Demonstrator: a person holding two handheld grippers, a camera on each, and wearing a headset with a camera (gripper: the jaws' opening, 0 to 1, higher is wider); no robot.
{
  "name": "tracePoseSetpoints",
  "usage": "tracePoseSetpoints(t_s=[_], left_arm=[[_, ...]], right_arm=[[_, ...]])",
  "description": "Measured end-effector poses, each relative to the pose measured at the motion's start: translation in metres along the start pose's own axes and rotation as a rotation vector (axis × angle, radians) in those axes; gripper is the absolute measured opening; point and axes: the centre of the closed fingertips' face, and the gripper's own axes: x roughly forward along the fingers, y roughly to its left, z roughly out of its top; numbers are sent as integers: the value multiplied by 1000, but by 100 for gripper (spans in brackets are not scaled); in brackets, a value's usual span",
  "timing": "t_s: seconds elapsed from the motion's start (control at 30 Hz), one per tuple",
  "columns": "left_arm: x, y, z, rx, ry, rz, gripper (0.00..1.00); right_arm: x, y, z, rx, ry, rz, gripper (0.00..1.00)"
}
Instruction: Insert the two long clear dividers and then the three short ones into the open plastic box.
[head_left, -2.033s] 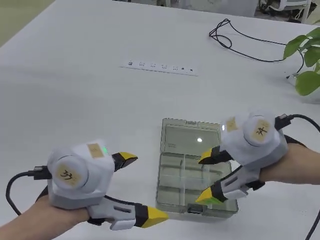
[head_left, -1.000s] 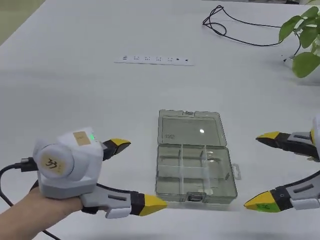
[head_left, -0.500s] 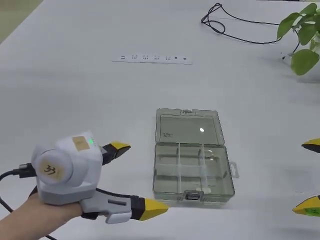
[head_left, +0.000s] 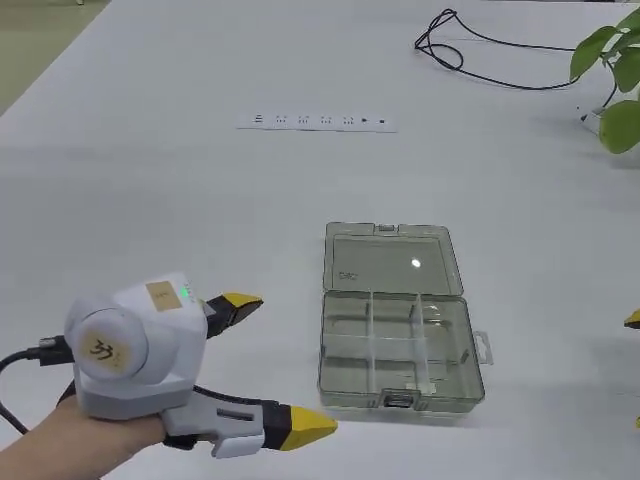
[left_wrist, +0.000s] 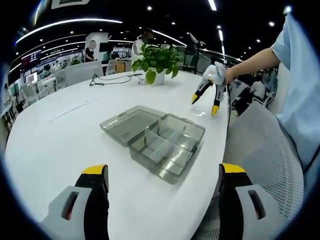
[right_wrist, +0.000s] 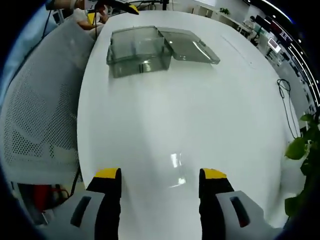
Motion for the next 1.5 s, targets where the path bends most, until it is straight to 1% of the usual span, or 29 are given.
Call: tracePoseSetpoints(t_s=[0.07,0.1,0.17,0.2,0.33,0.37,0.4,0.43,0.5,0.53,0.67,0.77,0.83,0.9,0.97,1.07,1.17,1.2,1.23,1.27,1.33,1.37,1.4,1.47,1.5], left_arm=[[0,0,-2,-4,3,1,93],[0,0,-3,-8,4,3,93],[0,-1,-4,-12,3,2,92],[0,-1,-4,-12,3,3,92],[-1,0,-6,-22,3,7,92],[-1,0,-6,-22,4,8,92],[-1,1,-6,-25,2,8,92],[-2,1,-7,-28,2,8,91],[-2,2,-8,-31,1,9,91],[-2,3,-9,-32,3,10,91],[-2,4,-9,-39,-3,10,90],[-1,4,-8,-43,-10,11,90],[1,5,-7,-52,-15,16,90],[2,5,-7,-63,-22,16,90],[3,3,-6,-70,-30,13,90],[3,2,-6,-80,-36,13,90],[3,3,-7,-96,-44,17,90],[2,4,-6,-106,-45,24,89],[1,4,-5,-104,-47,30,89],[1,4,-4,-105,-51,36,89],[0,5,-1,-117,-59,40,88],[0,5,0,-121,-65,42,87],[1,5,1,-125,-69,43,87],[2,5,4,-148,-74,45,86],[2,6,4,-155,-74,48,86]], right_arm=[[3,0,1,-46,26,10,54],[4,2,3,-52,28,16,53],[7,2,6,-76,42,19,51],[8,0,6,-108,59,20,51],[12,2,4,-127,83,47,45],[12,1,5,-117,75,49,44],[11,0,5,-120,77,44,43],[11,0,5,-126,78,50,42],[12,5,3,-89,79,89,38],[11,3,3,-103,72,73,37],[11,0,3,-83,64,71,33],[11,0,5,-86,78,67,33],[11,-1,5,-65,86,62,33],[11,-1,5,-64,91,59,32],[11,0,5,-48,100,54,32],[11,1,5,-42,112,52,32],[11,4,8,-44,111,51,32],[10,5,9,-41,110,48,32],[11,1,8,-34,98,39,32],[10,0,11,-30,86,32,32],[6,1,21,-19,64,21,32],[3,1,28,-24,45,7,32],[2,1,31,-26,38,3,32],[-2,4,46,-38,-2,-7,32],[1,3,46,-42,-18,-12,32]])
